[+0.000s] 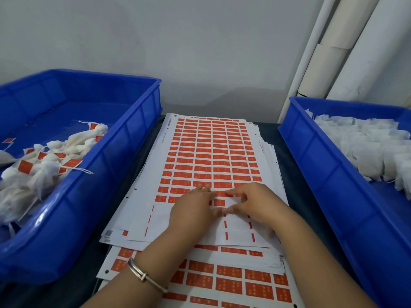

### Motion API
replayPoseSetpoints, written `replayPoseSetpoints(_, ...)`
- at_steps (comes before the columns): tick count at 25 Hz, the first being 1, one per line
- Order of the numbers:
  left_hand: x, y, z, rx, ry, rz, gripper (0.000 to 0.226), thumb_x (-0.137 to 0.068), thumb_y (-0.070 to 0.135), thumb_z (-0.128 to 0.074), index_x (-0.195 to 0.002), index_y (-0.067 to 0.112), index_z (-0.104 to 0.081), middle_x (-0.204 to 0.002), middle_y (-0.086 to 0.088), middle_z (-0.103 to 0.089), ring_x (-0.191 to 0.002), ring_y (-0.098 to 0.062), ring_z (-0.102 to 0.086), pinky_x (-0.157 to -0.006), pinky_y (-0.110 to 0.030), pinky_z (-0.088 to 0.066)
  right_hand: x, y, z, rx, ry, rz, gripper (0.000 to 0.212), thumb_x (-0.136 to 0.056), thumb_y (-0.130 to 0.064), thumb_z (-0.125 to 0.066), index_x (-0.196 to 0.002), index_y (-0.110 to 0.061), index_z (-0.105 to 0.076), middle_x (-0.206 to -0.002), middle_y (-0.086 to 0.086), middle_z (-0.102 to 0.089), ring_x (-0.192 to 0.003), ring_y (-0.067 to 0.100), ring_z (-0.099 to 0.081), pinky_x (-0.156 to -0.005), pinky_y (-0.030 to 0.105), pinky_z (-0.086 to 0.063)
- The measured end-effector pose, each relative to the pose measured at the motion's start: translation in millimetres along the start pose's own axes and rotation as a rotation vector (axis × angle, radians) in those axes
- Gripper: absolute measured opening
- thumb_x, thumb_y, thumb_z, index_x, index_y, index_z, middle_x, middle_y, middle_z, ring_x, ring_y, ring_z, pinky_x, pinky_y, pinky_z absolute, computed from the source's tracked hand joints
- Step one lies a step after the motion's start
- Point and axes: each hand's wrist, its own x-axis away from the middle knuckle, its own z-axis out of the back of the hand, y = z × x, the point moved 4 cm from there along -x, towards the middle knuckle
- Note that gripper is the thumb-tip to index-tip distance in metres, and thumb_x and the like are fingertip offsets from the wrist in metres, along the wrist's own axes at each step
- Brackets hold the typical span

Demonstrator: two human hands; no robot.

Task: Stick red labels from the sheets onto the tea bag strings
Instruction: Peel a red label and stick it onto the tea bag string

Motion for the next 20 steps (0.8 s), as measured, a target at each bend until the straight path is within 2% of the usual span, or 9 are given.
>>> replayPoseSetpoints(3, -2, 2, 2, -0.112, -0.011, -0.024, 0.058, -0.089, 0.058, -0.046, -0.141, 0.035, -0.037, -0.151, 0.010, -0.029, -0.136, -0.018, -0.036, -0.099, -0.040, -0.043, 0, 2, 0, -0.073, -0.047, -0.019, 0.050, -0.078, -0.030, -0.075, -0.126, -0.034, -0.058, -0.128, -0.015, -0.057, -0.086, 0.005, -0.055, -0.063, 0.014, -0.044)
replayPoseSetpoints(5, -2, 5, 2, -0.179, -0.029, -0.065, 0.055, -0.091, 0.053, -0.046, -0.142, 0.035, -0.035, -0.151, 0.010, -0.030, -0.136, -0.019, -0.036, -0.096, -0.040, -0.045, -1, 2, 1, -0.078, -0.080, -0.022, 0.050, -0.077, -0.026, -0.077, -0.124, -0.032, -0.060, -0.128, -0.014, -0.057, -0.083, 0.003, -0.053, -0.059, 0.009, -0.043)
replayPoseSetpoints(10, 1, 13, 1, -0.376, -0.110, -0.185, 0.059, -0.090, 0.030, -0.059, -0.143, 0.030, -0.033, -0.151, 0.004, -0.033, -0.134, -0.025, -0.038, -0.090, -0.046, -0.049, 0, -1, 0, -0.010, -0.008, -0.027, 0.039, -0.080, -0.031, -0.073, -0.118, -0.030, -0.066, -0.130, -0.008, -0.058, -0.112, 0.019, -0.055, -0.090, 0.029, -0.046)
replayPoseSetpoints(12, 6, 16, 3, -0.359, -0.079, -0.183, 0.054, -0.091, 0.028, -0.057, -0.141, 0.028, -0.038, -0.146, 0.003, -0.040, -0.128, -0.025, -0.045, -0.088, -0.044, -0.050, 2, -1, -1, 0.019, -0.011, -0.012, 0.036, -0.082, -0.034, -0.070, -0.118, -0.030, -0.066, -0.129, -0.008, -0.059, -0.113, 0.020, -0.055, -0.095, 0.033, -0.046)
replayPoseSetpoints(14, 12, 21, 10, -0.297, 0.014, -0.218, 0.040, -0.092, 0.028, -0.055, -0.132, 0.028, -0.049, -0.129, 0.004, -0.057, -0.109, -0.021, -0.059, -0.086, -0.037, -0.051, 4, 0, 1, 0.024, -0.017, 0.013, 0.035, -0.084, -0.037, -0.067, -0.119, -0.032, -0.065, -0.126, -0.009, -0.061, -0.109, 0.019, -0.057, -0.093, 0.033, -0.048)
replayPoseSetpoints(16, 18, 25, 15, -0.251, 0.038, -0.267, 0.030, -0.093, 0.028, -0.054, -0.124, 0.028, -0.053, -0.110, 0.006, -0.063, -0.090, -0.017, -0.062, -0.085, -0.032, -0.052, 4, 1, 2, 0.021, -0.034, 0.031, 0.033, -0.085, -0.038, -0.066, -0.118, -0.035, -0.064, -0.122, -0.010, -0.062, -0.103, 0.016, -0.058, -0.091, 0.033, -0.050)
replayPoseSetpoints(20, 16, 23, 26, -0.138, -0.084, -0.196, 0.032, -0.094, 0.044, -0.048, -0.122, 0.032, -0.059, -0.110, 0.008, -0.065, -0.089, -0.013, -0.061, -0.085, -0.026, -0.051, 3, 5, 1, 0.045, -0.048, 0.058, 0.031, -0.087, -0.034, -0.065, -0.117, -0.035, -0.065, -0.121, -0.012, -0.062, -0.098, 0.012, -0.058, -0.086, 0.030, -0.050)
